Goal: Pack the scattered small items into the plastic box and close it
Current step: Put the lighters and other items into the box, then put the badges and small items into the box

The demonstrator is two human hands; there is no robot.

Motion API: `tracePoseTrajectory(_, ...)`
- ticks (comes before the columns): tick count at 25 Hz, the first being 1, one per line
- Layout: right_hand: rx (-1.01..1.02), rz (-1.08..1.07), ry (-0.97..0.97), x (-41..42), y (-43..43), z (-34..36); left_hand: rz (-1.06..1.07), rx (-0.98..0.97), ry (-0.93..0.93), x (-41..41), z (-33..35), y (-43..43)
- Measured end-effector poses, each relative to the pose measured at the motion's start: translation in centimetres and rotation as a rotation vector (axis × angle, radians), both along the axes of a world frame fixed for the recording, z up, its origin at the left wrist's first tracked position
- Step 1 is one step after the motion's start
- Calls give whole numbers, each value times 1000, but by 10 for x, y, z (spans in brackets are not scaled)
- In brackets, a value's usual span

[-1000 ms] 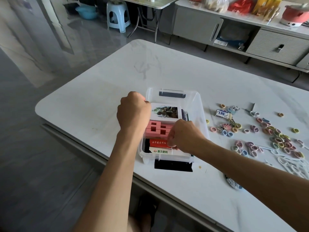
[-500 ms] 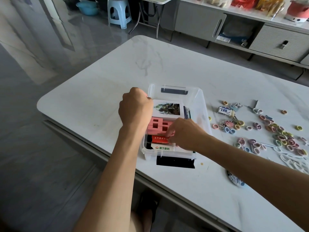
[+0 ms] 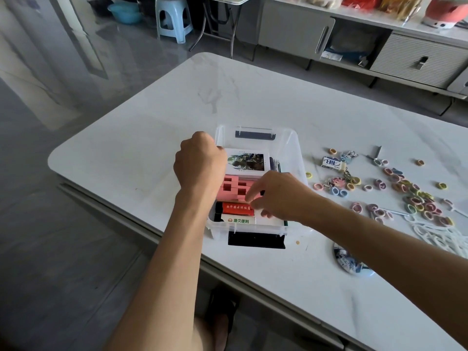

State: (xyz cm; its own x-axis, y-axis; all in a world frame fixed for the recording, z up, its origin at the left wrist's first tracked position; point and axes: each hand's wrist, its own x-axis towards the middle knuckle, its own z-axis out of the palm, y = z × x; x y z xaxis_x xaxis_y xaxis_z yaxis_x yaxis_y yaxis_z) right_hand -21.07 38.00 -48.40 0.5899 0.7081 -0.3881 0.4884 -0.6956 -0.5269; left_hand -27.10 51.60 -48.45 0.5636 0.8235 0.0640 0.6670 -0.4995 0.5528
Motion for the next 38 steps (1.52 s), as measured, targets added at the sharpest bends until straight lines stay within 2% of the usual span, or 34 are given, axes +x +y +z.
tracePoseTrajectory(3,192,-75,54,6,-25,23,22,75,-36,4,4,-13)
tracePoseTrajectory(5,322,-130,80,13,-51,38,-11,117,-142,8,9,-25)
tracePoseTrajectory(7,398,-218,70,23,-87,45,-143,52,-243,18,15,-46)
tracePoseTrajectory(9,437,-345,59,33,-135,43,-350,-101,-260,28,20,-81)
tracePoseTrajectory(12,420,-523,59,43,-199,22,-712,-135,-124,36,15,-130)
tracePoseTrajectory(15,240,-628,-112,46,-249,-16,-920,-45,78,46,1,-166)
tracePoseTrajectory(18,23,-489,-256,41,-276,-46,-966,57,202,58,-11,-191)
tracePoseTrajectory(22,101,-453,-286,48,-283,-60,-1011,103,420,62,-25,-207)
tracePoseTrajectory(24,134,-481,-317,52,-283,-60,-1032,202,528,58,-35,-216)
tracePoseTrajectory(27,110,-572,-402,60,-294,-53,-998,313,585,54,-47,-224)
tracePoseTrajectory(30,-125,-689,-513,64,-331,-49,-959,179,529,58,-49,-227)
tracePoseTrajectory(33,-351,-783,-420,63,-366,-52,-932,4,416,65,-43,-225)
tracePoseTrajectory(36,-348,-831,-333,62,-378,-57,-911,-251,212,69,-35,-229)
tracePoseTrajectory(38,-235,-839,-323,62,-380,-55,-897,-451,67,71,-33,-241)
